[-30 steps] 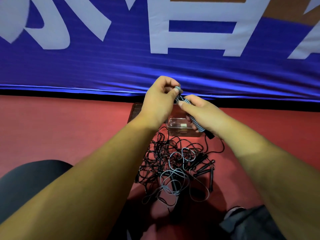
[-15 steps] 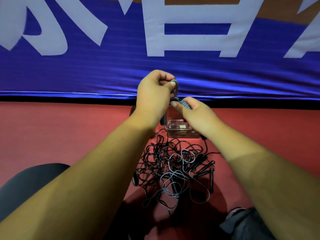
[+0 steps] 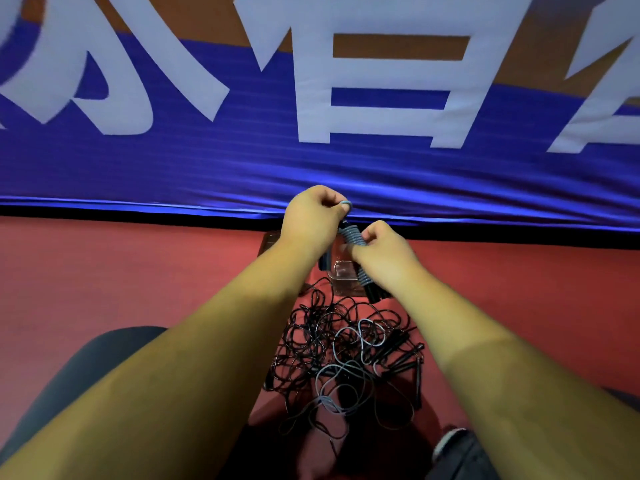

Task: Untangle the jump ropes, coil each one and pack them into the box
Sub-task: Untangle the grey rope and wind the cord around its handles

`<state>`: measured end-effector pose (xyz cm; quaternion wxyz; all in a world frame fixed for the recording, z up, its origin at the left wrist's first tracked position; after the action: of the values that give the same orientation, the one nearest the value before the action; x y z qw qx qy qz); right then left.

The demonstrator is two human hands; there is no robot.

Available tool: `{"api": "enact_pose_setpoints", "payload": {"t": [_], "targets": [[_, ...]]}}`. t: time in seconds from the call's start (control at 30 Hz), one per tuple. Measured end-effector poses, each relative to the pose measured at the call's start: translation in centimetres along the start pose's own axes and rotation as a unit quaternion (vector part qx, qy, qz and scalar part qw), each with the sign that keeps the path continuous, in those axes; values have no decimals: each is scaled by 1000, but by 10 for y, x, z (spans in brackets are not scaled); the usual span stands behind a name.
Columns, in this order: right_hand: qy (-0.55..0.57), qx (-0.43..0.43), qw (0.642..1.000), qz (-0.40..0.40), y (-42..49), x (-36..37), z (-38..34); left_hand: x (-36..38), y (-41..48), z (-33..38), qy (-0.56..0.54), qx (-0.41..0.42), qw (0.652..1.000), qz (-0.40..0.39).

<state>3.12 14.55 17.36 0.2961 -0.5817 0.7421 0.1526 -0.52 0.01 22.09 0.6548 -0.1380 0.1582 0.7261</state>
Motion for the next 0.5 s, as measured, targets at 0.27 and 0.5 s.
{"api": "enact_pose_setpoints", "payload": {"t": [0.27, 0.5], "targets": [[-2, 104, 994, -28, 24, 15, 41, 39, 28, -21, 87, 36, 990, -104], [46, 184, 981, -48, 107, 51, 91, 83, 77, -71, 140, -53, 977, -151]]}}
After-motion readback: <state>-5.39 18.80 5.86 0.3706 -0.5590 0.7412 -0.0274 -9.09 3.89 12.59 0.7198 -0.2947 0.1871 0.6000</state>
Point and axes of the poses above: each hand's wrist, its own y-axis towards the middle knuckle, its own x-axis out of the palm, z = x × y, the point moved 1 cm from there along y, towards the middle knuckle, and after that the axes turned 5 degrees about z, right-handed, at the moved point
